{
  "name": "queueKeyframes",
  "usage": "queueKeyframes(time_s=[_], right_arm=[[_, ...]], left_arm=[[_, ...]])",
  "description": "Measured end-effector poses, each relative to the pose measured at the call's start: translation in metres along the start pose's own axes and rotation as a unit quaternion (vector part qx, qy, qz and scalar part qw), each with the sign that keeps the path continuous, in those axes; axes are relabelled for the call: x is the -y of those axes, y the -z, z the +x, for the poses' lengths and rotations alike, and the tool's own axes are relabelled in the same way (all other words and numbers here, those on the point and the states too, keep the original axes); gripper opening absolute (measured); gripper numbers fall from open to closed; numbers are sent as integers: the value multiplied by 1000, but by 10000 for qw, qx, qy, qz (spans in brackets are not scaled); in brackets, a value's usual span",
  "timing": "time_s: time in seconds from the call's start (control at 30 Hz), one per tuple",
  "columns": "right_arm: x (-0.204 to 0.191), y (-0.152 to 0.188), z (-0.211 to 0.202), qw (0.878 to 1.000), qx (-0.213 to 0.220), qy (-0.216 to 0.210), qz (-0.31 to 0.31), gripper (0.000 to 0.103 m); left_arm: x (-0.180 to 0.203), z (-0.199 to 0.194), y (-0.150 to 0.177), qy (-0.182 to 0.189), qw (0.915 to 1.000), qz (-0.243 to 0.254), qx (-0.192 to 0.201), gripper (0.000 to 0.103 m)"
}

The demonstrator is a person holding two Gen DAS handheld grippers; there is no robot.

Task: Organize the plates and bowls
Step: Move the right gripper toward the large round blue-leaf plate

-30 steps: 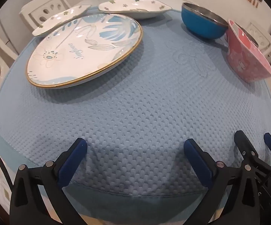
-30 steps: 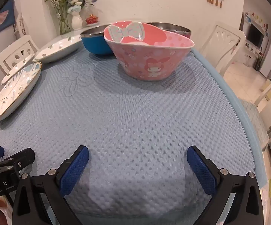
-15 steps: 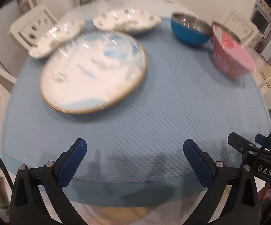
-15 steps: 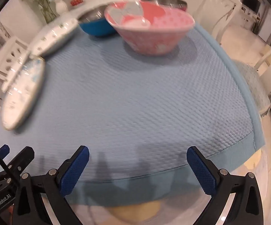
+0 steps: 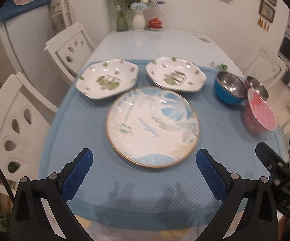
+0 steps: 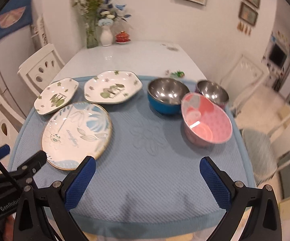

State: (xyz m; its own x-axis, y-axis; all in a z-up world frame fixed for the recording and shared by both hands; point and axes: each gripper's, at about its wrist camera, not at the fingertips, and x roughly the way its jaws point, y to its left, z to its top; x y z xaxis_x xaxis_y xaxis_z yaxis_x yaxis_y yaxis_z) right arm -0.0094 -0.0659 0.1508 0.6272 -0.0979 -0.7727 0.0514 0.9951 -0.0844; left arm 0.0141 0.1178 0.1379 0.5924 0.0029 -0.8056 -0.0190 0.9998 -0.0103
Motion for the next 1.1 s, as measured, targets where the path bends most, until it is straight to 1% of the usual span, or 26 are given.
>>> queueKeyframes(time_s=[0.1, 0.3, 0.4, 0.6, 0.73, 0.83, 1.1], right_arm=[[-17, -8, 4, 10000, -33, -7, -73, 103], [-37, -15, 13, 9999, -114, -49, -53, 103], [-44, -16, 18, 9998, -212, -49, -17, 103], [-56, -9, 33, 9985, -536, 45, 43, 103], [-53, -10, 39, 9979, -631, 123, 84, 103], [-50, -8, 45, 9972, -716, 130, 162, 103], [-52, -9, 48, 9972, -721, 149, 143, 103]], left_arm=[[-18, 2, -8, -38, 10000, -86, -13, 102], [-45, 7, -18, -8, 9997, -240, -53, 102], [-52, 10, -22, 48, 9996, -289, -23, 102], [-53, 24, -32, 170, 9998, -122, -21, 102], [-56, 38, -33, 369, 9989, -185, -227, 102], [-57, 43, -32, 466, 9982, -203, -311, 102], [-55, 46, -35, 516, 9982, -127, -277, 102]])
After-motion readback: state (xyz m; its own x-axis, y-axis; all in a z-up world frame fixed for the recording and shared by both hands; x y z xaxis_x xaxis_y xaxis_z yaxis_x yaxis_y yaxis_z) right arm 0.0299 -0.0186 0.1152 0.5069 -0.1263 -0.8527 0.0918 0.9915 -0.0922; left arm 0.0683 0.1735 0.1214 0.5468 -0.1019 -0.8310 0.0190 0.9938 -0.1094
